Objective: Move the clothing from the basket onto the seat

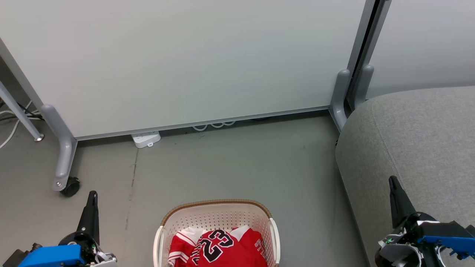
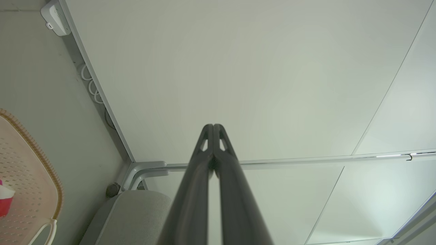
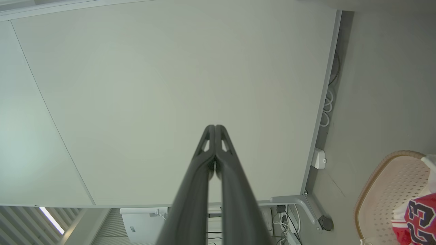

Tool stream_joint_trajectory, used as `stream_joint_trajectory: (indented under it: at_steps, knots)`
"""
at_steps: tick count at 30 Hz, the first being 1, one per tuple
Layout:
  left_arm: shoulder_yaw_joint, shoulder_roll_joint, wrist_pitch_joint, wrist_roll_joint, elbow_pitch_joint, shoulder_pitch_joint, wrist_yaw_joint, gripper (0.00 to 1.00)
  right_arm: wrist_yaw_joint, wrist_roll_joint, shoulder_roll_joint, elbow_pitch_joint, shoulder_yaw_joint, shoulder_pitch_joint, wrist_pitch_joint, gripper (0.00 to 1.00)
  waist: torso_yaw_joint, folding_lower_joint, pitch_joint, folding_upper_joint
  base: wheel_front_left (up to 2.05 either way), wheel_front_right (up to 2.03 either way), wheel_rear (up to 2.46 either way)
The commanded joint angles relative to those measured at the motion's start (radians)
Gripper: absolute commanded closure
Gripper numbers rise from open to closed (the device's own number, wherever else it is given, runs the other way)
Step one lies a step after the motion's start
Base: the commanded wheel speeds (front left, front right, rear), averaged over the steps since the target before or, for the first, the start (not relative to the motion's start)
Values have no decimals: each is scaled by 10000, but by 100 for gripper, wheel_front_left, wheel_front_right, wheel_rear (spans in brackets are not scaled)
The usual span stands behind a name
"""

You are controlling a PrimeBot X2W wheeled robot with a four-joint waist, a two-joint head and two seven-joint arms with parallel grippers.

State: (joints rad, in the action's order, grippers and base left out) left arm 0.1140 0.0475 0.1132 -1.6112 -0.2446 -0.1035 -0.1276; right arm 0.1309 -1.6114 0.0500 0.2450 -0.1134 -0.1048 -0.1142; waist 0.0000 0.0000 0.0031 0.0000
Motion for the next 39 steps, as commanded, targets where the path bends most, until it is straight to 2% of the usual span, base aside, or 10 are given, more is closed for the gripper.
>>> stream_joint_trajectory:
  at_steps: [1,2,3,6,7,8,18,39]
  knots:
    - [18,58,42,-35,27,-102,-64,100,-4,-32,-1,-3,-11,-85,-2,100,0,0,0,0,0,0,0]
    - [18,58,42,-35,29,-102,-64,100,-4,-32,-1,-3,-11,-85,-2,100,0,0,0,0,0,0,0]
    - [-1,0,-1,1,2,0,0,0,0,1,0,-1,1,0,1,0,0,0,0,0,0,0,0]
    - [-12,-34,-13,7,-122,76,17,0,0,5,-10,118,21,91,9,0,0,0,0,0,0,0,0]
    - [-24,-65,-16,9,-217,156,17,100,-2,5,-15,203,26,186,13,100,0,0,0,0,0,0,0]
    - [-40,-89,-33,15,-273,214,17,0,-2,9,-17,264,43,260,28,0,0,0,0,0,0,0,0]
    - [-375,-68,-543,818,-123,135,137,0,-2,866,-13,228,432,174,543,0,-4,0,-5,0,0,0,0]
    - [-1213,-26,-1440,5376,222,150,641,0,-2,5733,-5,-74,685,216,1442,0,24,0,-4,0,0,0,0]
